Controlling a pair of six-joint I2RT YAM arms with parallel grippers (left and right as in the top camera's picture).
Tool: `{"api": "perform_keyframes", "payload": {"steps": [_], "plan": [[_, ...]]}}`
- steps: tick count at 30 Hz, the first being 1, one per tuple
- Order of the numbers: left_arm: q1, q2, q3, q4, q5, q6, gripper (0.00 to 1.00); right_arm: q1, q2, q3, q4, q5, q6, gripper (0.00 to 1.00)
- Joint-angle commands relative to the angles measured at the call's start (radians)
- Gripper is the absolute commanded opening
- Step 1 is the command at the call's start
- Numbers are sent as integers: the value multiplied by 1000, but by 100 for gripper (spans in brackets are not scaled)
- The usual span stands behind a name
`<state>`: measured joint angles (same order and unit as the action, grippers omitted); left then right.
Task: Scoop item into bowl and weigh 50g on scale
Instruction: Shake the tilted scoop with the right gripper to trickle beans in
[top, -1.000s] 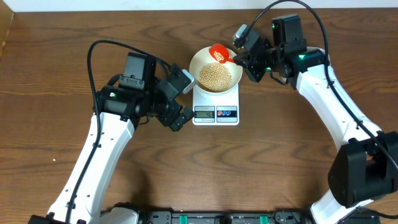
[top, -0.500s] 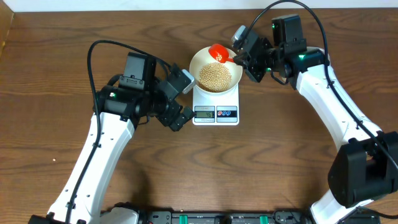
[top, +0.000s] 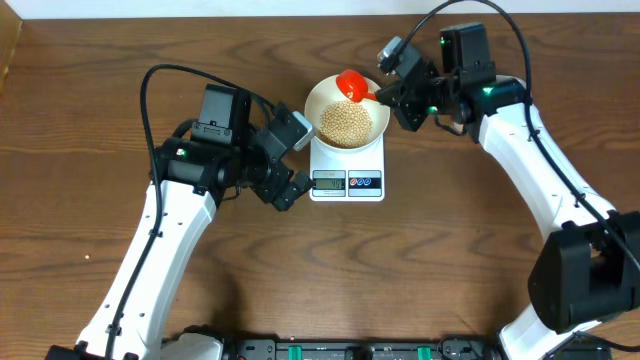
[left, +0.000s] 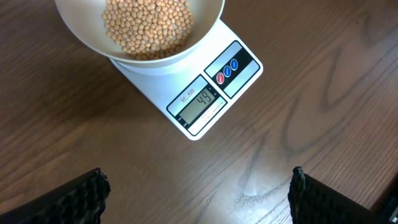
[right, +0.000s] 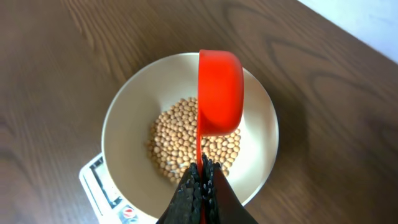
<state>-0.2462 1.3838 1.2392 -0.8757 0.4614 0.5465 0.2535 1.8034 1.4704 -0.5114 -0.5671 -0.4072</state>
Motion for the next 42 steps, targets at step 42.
{"api": "perform_keyframes", "payload": {"steps": [42], "plan": [[-2, -9, 19, -3, -2, -9, 94, -20, -25, 9, 3, -74, -13, 1]]}}
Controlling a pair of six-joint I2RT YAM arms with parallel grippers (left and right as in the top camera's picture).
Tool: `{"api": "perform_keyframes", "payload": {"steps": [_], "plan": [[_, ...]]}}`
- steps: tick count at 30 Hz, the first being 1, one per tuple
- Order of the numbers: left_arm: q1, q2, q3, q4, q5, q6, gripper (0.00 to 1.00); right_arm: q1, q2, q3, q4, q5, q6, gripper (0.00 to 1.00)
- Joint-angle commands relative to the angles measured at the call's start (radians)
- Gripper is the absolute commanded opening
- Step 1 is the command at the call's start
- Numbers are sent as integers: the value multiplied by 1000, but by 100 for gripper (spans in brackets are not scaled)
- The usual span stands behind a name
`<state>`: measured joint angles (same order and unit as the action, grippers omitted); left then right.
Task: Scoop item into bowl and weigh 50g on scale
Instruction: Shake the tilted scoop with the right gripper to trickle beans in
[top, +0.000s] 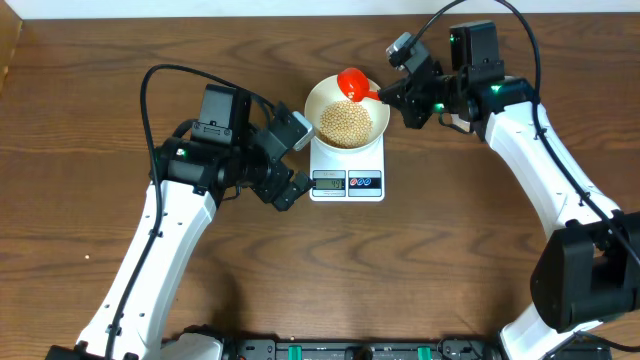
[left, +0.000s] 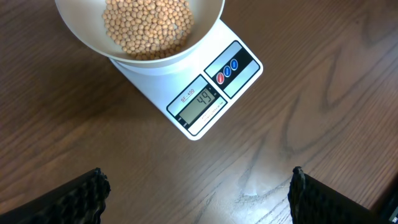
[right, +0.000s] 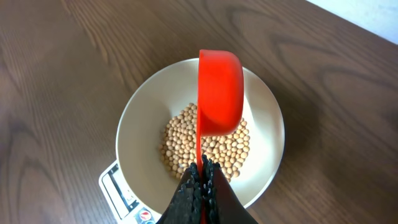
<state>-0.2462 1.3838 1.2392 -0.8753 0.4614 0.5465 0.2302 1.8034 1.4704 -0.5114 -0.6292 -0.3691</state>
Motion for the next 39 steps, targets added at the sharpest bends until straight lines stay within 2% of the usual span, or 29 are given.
{"api": "perform_keyframes", "payload": {"steps": [1, 4, 15, 27, 39], "plan": [[-2, -9, 20, -3, -2, -8, 94, 3, -25, 9, 3, -6, -52, 1], [-2, -9, 20, -3, -2, -9, 94, 3, -25, 9, 2, -5, -65, 1], [-2, -9, 19, -3, -2, -9, 94, 18, -25, 9, -2, 40, -264, 1], [-2, -9, 20, -3, -2, -9, 94, 20, -25, 9, -1, 76, -285, 1], [-2, -9, 20, -3, -2, -9, 94, 21, -25, 9, -2, 77, -416, 1]]}}
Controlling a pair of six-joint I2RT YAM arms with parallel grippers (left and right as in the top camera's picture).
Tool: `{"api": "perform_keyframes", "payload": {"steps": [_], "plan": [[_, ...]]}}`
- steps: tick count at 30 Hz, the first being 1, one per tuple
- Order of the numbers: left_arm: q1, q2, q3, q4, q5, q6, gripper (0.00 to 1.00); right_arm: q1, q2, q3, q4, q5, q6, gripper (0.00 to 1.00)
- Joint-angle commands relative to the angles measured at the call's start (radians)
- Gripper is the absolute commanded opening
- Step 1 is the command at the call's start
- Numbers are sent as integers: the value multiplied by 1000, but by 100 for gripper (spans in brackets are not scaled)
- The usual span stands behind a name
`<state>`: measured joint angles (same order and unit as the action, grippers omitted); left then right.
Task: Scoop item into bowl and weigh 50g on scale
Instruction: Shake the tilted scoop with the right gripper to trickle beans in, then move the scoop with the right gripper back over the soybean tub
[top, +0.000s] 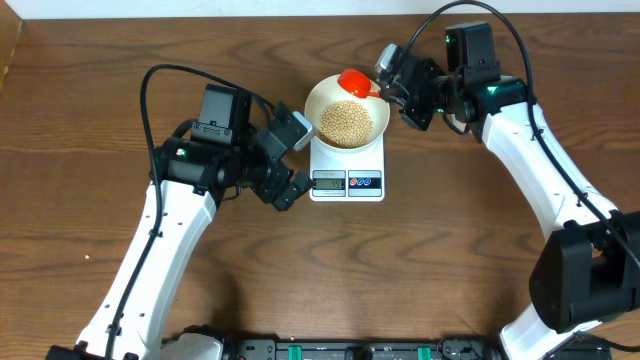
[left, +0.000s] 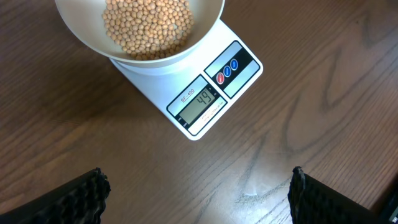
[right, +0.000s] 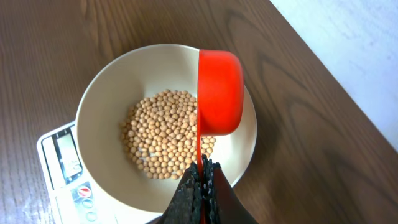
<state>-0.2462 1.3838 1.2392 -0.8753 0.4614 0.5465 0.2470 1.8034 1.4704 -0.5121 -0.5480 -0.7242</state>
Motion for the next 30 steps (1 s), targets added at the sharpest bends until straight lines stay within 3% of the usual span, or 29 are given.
{"api": "perform_keyframes", "payload": {"steps": [1, 23, 30], "plan": [[-2, -9, 20, -3, -2, -9, 94, 4, -25, 9, 0, -5, -76, 1], [-2, -9, 20, -3, -2, -9, 94, 18, -25, 9, 12, -12, -93, 1], [-2, -9, 19, -3, -2, -9, 94, 2, -27, 9, 104, -21, 114, 1]]}}
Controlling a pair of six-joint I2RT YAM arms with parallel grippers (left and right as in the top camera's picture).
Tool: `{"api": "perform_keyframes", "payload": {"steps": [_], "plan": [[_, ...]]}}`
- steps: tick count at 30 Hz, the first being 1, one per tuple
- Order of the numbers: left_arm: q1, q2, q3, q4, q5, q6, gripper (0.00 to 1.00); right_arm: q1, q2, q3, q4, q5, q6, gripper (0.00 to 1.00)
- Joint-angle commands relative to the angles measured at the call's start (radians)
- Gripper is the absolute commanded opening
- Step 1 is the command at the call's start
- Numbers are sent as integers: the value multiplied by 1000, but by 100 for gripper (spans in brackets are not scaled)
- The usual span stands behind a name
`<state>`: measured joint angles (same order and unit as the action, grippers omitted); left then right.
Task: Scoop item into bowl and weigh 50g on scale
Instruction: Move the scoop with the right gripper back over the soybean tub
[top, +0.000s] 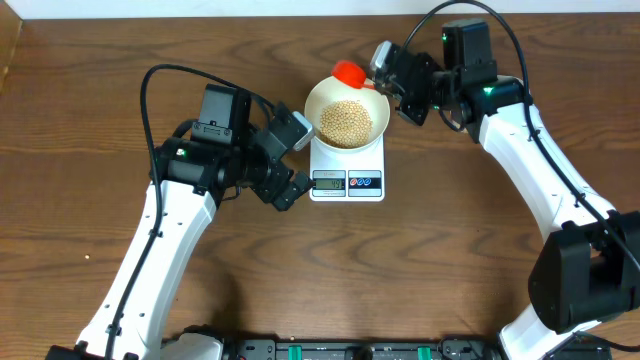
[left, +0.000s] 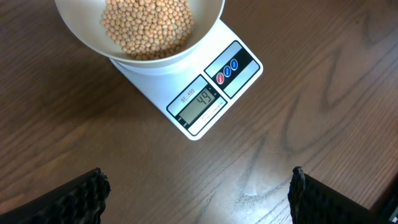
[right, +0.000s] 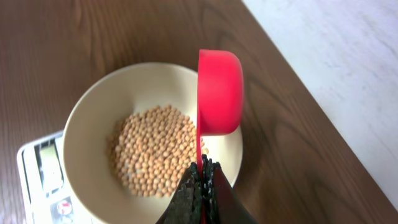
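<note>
A cream bowl of soybeans stands on a white scale; in the left wrist view the scale's display reads 49. My right gripper is shut on the handle of a red scoop, whose cup, turned on its side, hangs over the bowl's far rim. In the overhead view the red scoop sits at the bowl's upper edge. My left gripper hovers open over bare table just in front of the scale, holding nothing.
Dark wooden table all around. A pale strip lies beyond the table's far edge, close behind the bowl. Both arms flank the scale.
My right gripper has shifted the red scoop from over the bowl's inside toward its far rim, nearer the table's back edge. The left arm and the 49 reading are unchanged.
The right gripper held the scoop on its side over the beans at every earlier moment, shifting slightly each time. Now it hangs at the bowl's far rim. The display read 49 throughout, and my left gripper stayed open in front of the scale.
</note>
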<state>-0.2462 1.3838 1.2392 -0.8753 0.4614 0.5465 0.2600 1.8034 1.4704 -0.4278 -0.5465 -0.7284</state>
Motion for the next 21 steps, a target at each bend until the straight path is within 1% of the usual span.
{"api": "perform_keyframes", "payload": {"steps": [1, 7, 14, 19, 21], "plan": [[-2, -9, 20, -3, -2, -9, 94, -18, -27, 9, 29, -34, 140, 1], [-2, -9, 20, -3, -2, -8, 94, -92, -65, 9, 77, -127, 345, 1], [-2, -9, 20, -3, -2, -9, 95, -230, -154, 9, 55, -127, 579, 1], [-2, -9, 20, -3, -2, -8, 95, -321, -184, 9, -72, -104, 586, 1], [-2, -9, 19, -3, -2, -8, 94, -345, -181, 8, -144, -50, 586, 1]]}}
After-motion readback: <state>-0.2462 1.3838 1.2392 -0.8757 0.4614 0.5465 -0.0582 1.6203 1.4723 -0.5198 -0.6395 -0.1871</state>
